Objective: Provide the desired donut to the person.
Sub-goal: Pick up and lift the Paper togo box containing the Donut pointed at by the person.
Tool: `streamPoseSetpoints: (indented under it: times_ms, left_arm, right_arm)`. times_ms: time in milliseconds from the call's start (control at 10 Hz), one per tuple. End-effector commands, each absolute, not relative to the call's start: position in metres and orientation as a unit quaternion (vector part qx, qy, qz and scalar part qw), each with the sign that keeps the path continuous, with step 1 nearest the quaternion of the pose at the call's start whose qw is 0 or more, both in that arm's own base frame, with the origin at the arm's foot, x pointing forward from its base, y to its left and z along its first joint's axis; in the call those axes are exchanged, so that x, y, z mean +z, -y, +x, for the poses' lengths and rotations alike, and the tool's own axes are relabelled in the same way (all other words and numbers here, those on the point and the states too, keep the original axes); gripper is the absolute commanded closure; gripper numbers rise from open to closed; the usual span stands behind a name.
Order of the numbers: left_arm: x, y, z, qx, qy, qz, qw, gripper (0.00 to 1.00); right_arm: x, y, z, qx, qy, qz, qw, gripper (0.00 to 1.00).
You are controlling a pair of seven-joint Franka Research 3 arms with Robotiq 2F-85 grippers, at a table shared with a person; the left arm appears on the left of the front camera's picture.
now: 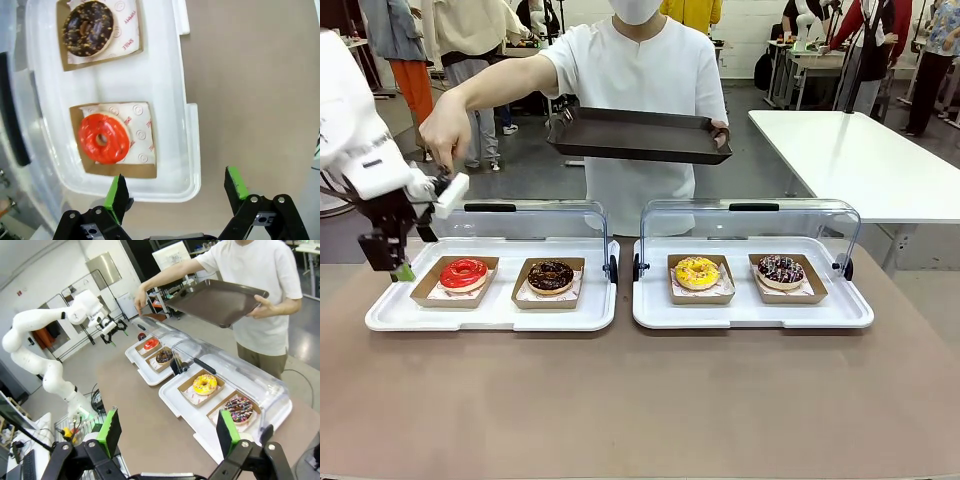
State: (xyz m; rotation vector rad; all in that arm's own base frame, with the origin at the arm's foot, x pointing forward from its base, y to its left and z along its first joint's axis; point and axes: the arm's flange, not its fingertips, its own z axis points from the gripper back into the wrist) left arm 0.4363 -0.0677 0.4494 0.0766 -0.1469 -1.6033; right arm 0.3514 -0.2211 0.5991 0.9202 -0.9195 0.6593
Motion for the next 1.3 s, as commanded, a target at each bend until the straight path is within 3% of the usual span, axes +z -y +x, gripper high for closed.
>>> streamPoseSetpoints:
  times_ms: [0,1200]
  left_arm:
    - [0.437,0.070,0.444,-0.707,0.070,0.024,0.704,0.00]
    - [0.426,0.070,0.444,-0.715,0.061,0.019,0.696,0.00]
  right_arm:
    - [0.600,0.221,0.352,0.300,0.422,0.422,0.744,0.00]
    - [0.600,0.221,0.352,0.300,0.422,0.422,0.744,0.00]
